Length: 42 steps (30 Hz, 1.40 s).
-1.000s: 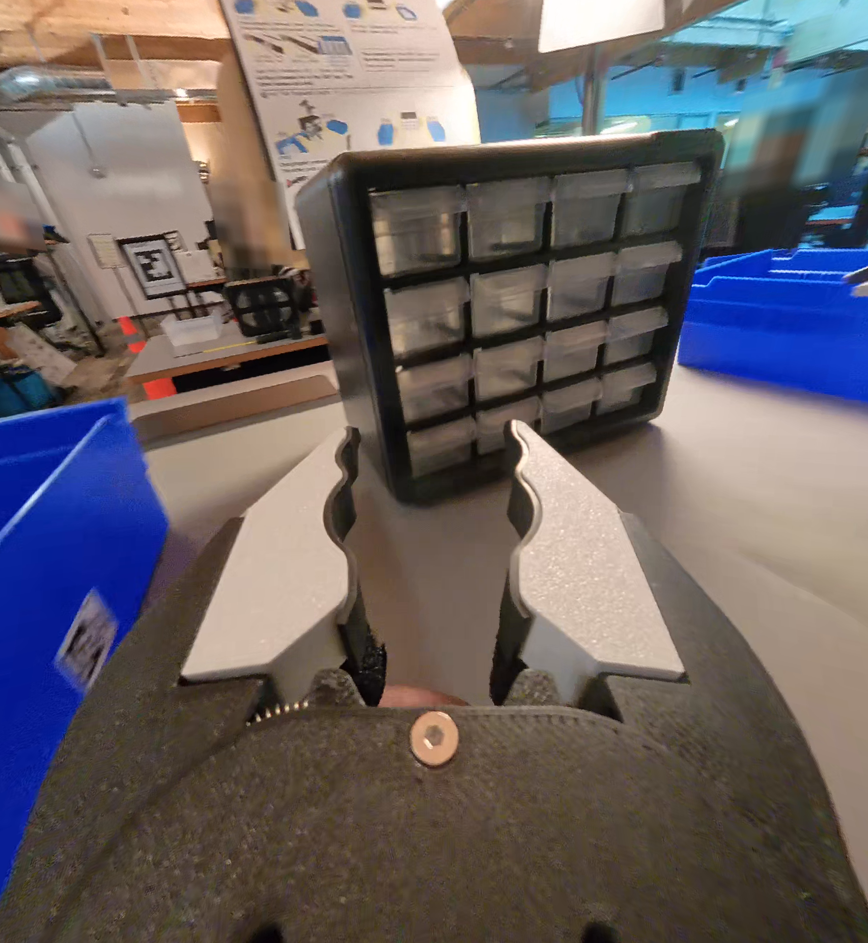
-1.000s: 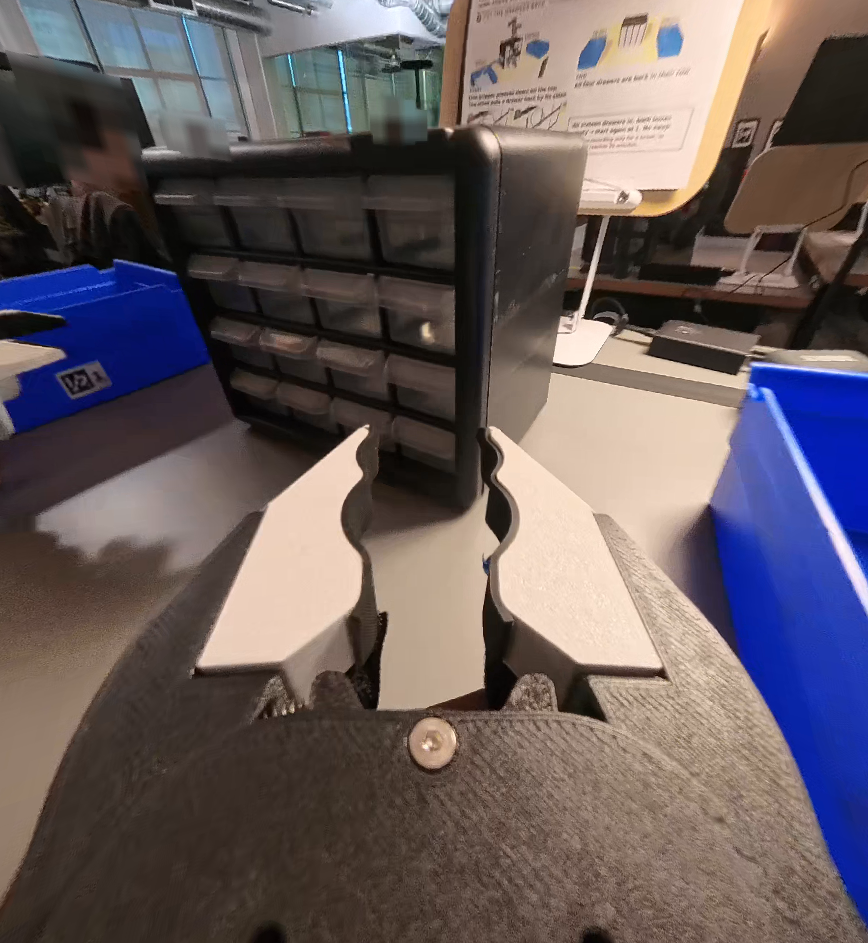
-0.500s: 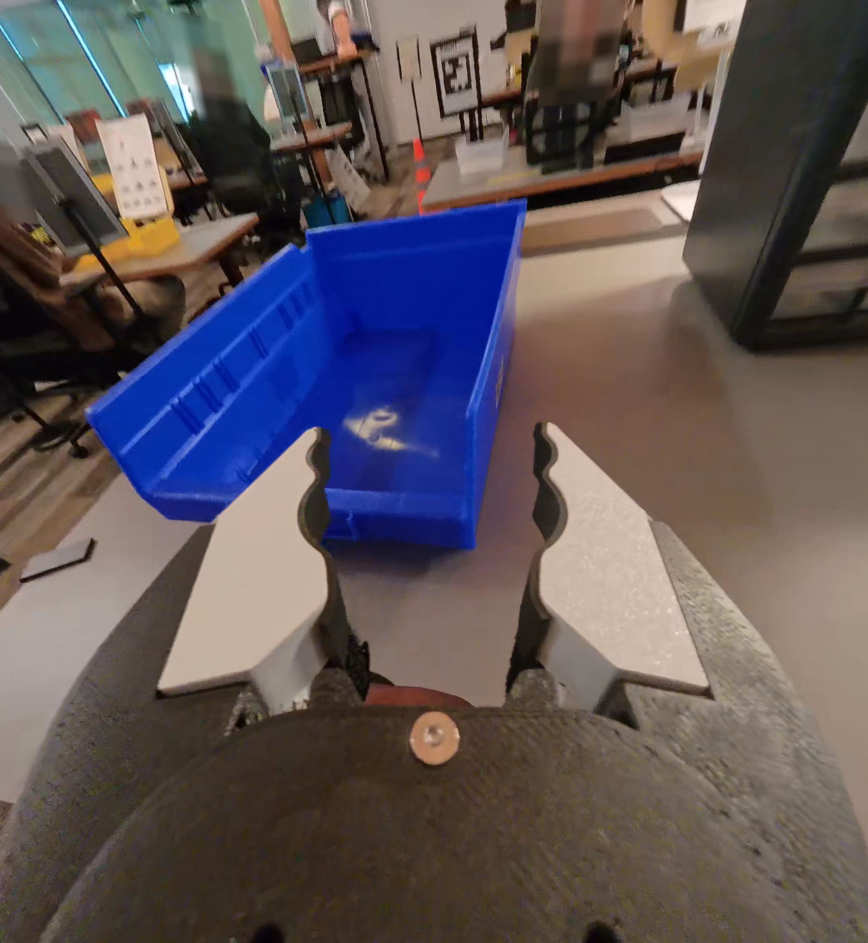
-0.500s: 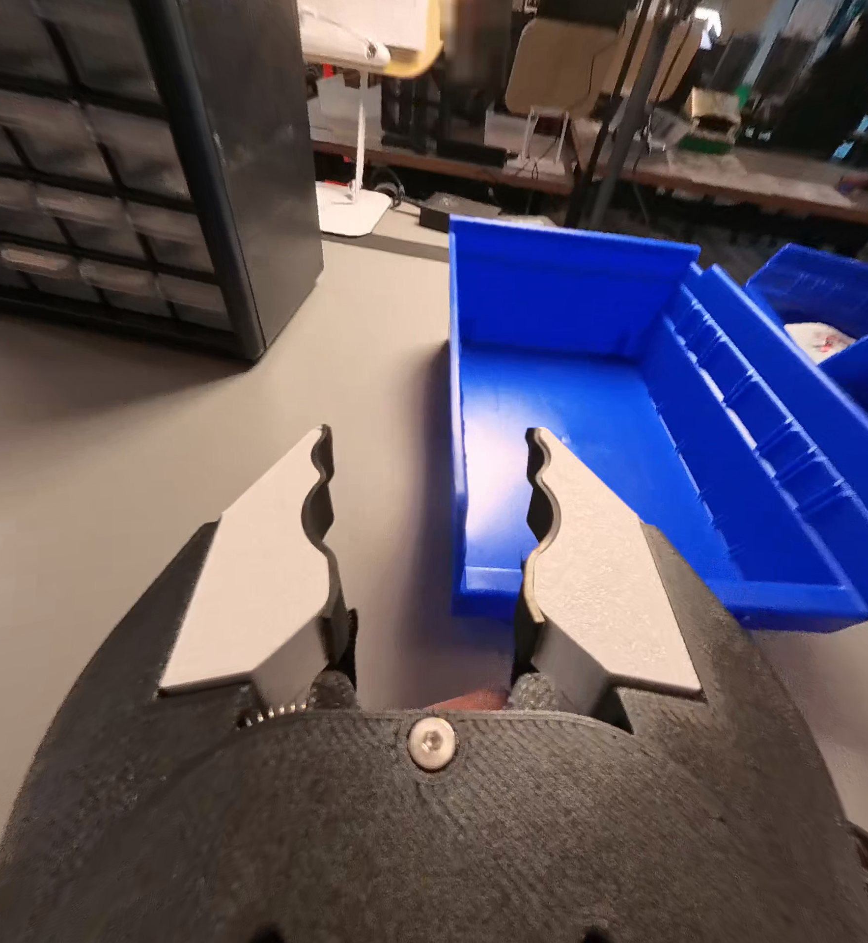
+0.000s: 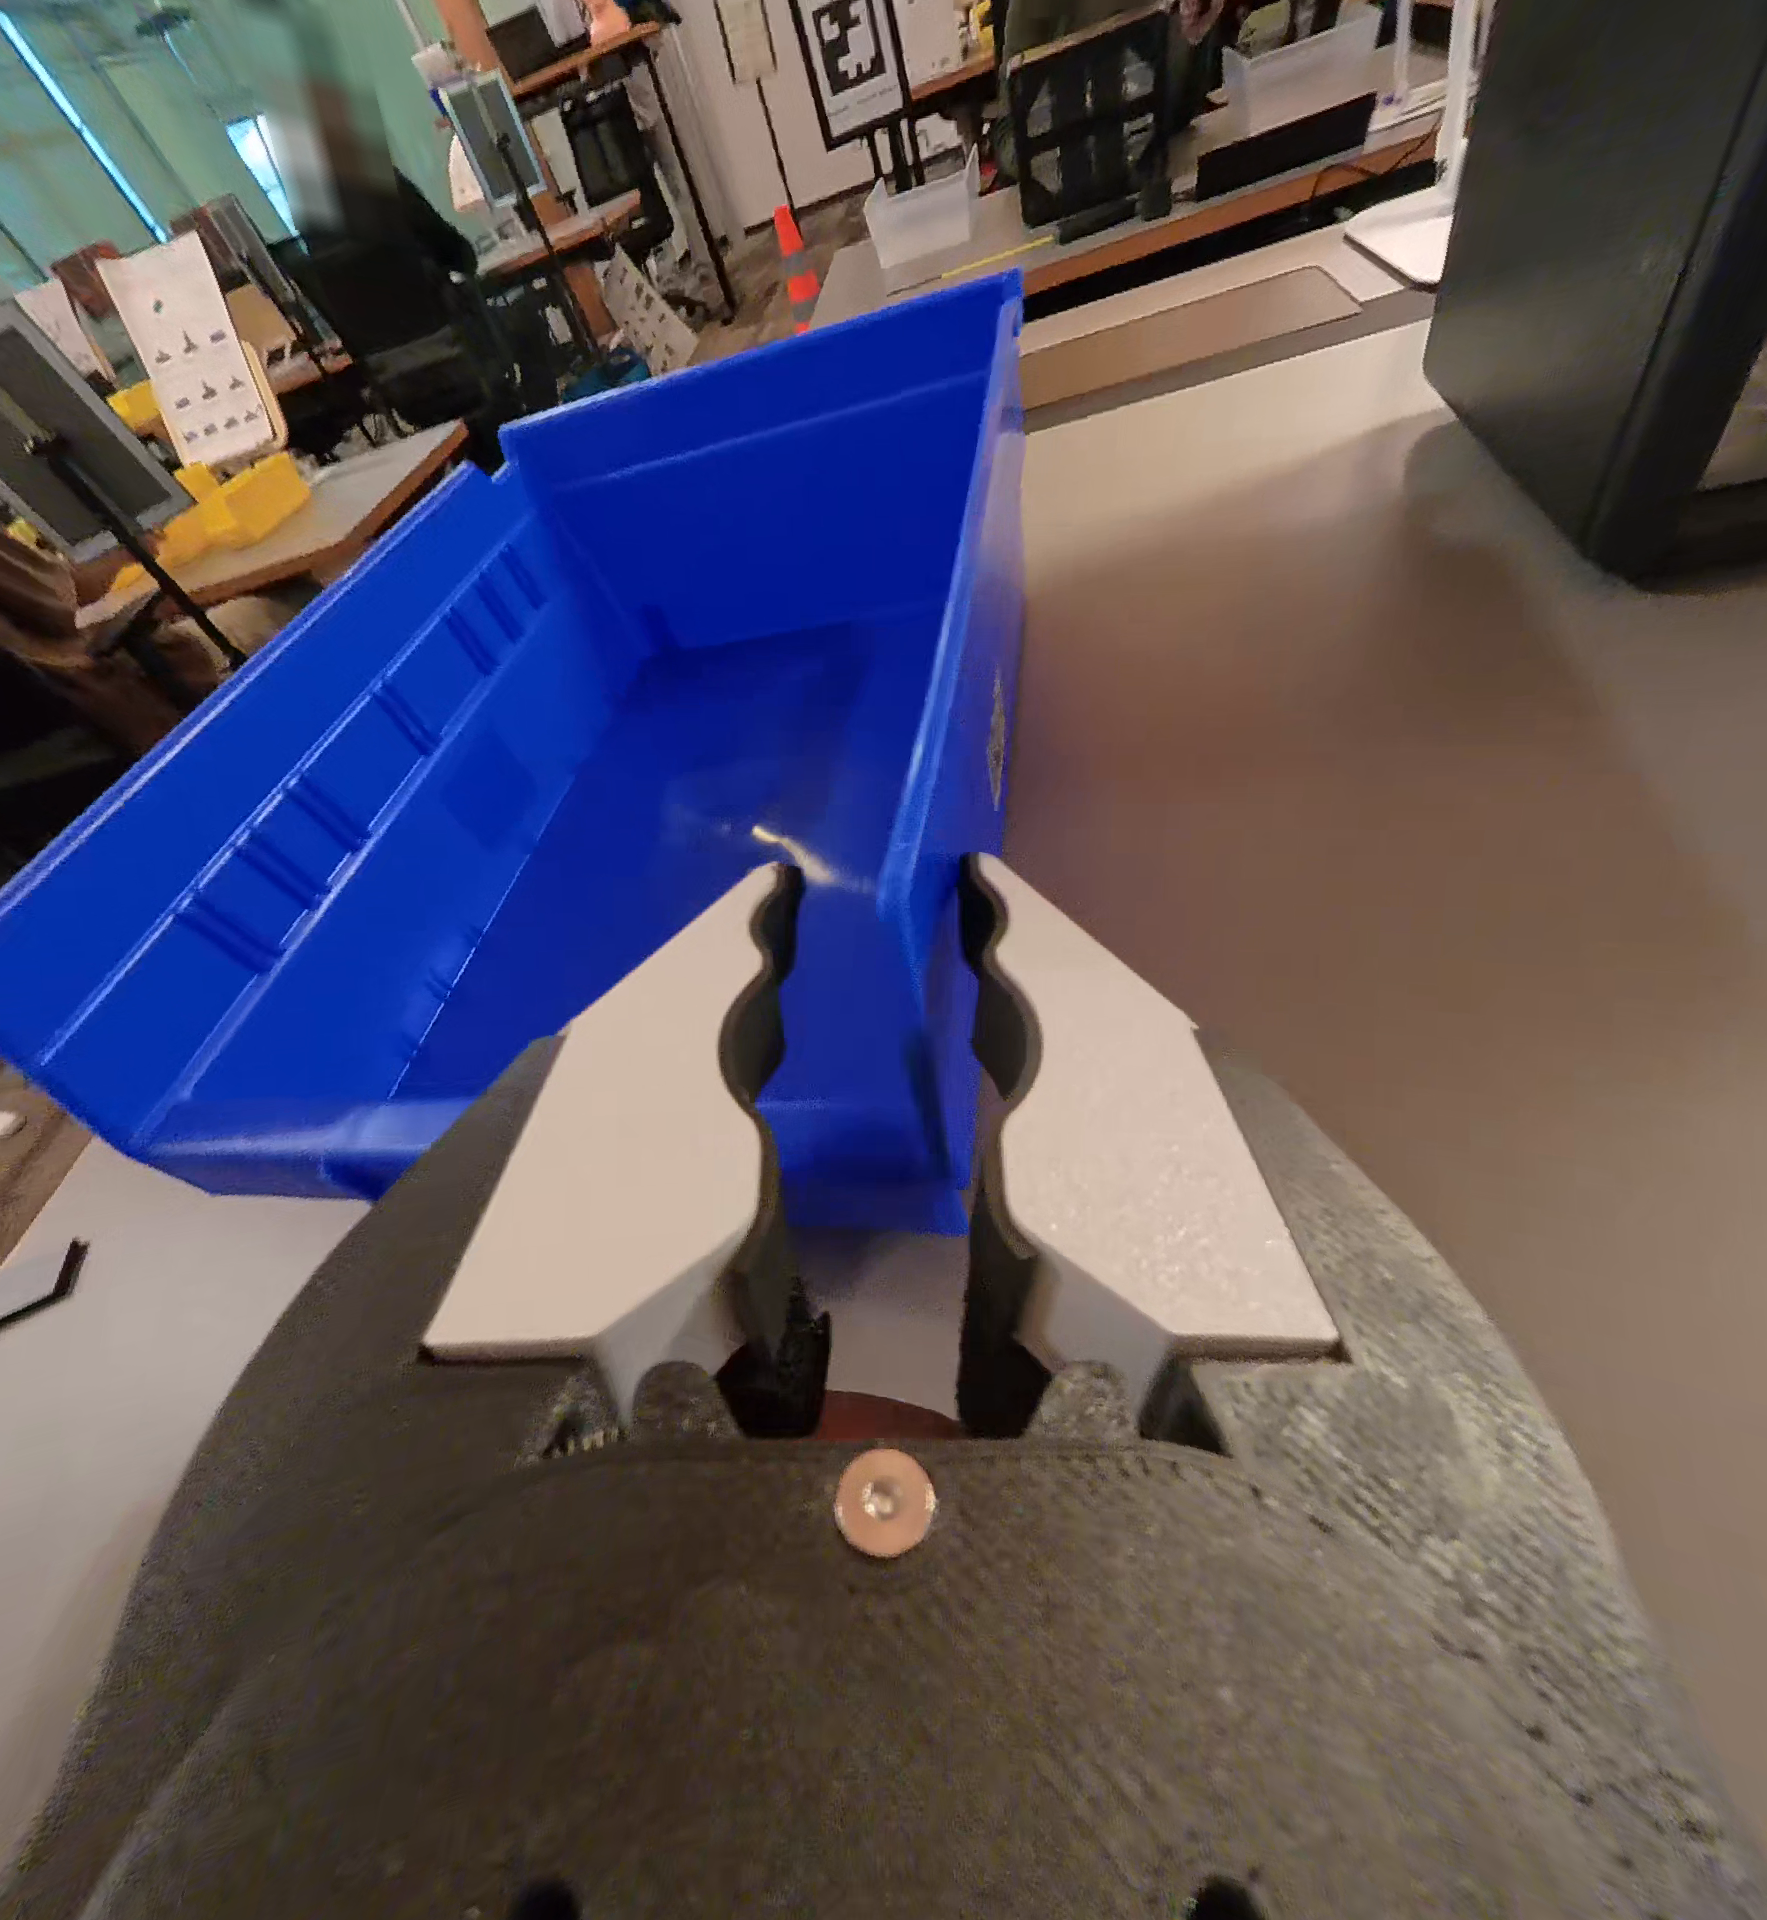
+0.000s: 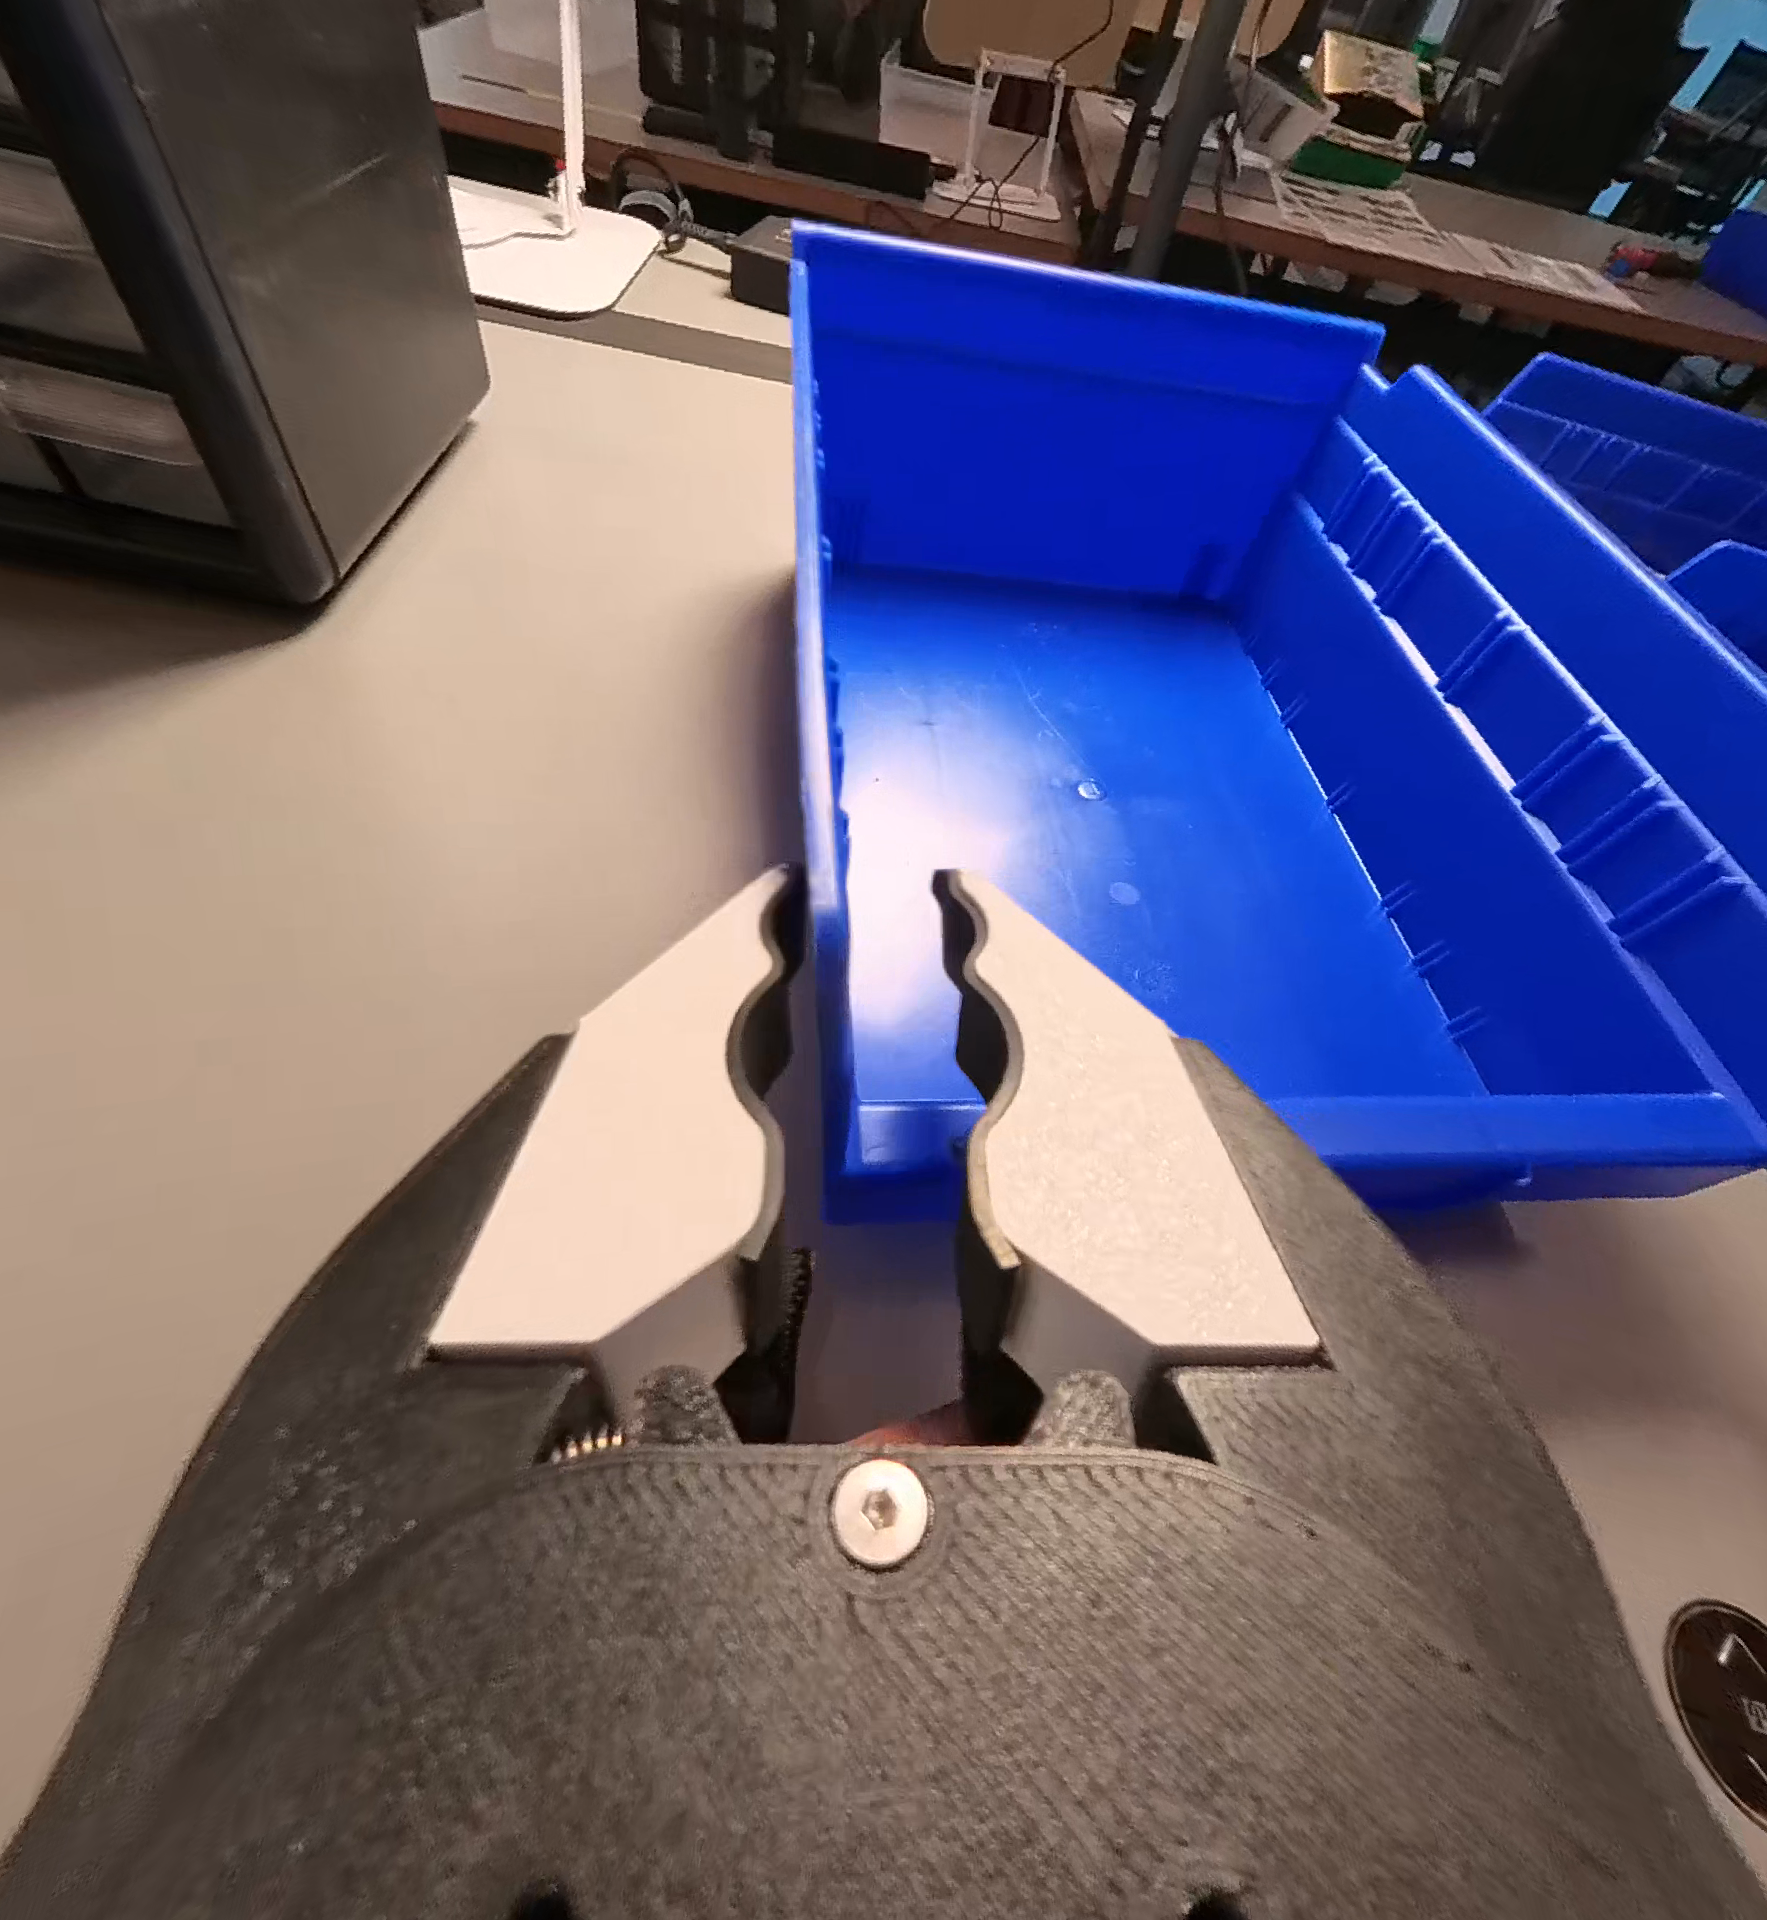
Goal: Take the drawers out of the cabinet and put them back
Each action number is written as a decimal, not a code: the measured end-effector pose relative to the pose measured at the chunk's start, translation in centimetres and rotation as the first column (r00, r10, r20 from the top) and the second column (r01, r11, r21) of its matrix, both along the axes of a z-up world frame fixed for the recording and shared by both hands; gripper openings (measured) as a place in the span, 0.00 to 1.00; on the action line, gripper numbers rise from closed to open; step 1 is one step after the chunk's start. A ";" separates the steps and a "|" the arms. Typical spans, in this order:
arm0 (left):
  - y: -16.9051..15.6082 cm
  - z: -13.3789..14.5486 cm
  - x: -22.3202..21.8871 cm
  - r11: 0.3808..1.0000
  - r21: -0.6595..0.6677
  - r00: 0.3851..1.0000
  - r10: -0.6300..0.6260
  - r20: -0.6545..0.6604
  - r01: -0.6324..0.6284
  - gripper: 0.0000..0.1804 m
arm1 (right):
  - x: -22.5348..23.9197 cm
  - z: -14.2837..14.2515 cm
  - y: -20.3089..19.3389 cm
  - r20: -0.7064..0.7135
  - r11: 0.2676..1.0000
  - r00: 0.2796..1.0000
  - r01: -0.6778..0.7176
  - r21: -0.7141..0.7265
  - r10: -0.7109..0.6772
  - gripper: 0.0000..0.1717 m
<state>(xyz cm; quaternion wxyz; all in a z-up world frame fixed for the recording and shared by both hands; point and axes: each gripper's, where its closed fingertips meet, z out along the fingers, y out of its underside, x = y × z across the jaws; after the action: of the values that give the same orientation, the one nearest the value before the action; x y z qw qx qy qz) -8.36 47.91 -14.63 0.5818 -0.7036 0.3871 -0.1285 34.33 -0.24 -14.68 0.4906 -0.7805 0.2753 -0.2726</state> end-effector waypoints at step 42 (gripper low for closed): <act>-27.2 16.4 -8.3 0.618 0.081 0.497 -0.696 0.519 0.782 0.00 | -25.2 1.5 -3.9 -0.042 0.442 0.442 -0.897 -0.011 0.896 0.04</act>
<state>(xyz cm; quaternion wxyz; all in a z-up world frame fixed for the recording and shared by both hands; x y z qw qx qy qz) -16.70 20.73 1.74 0.4884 -0.4546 0.4734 -0.5751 9.15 -4.14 -13.22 0.5441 -0.8198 -0.1751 0.0349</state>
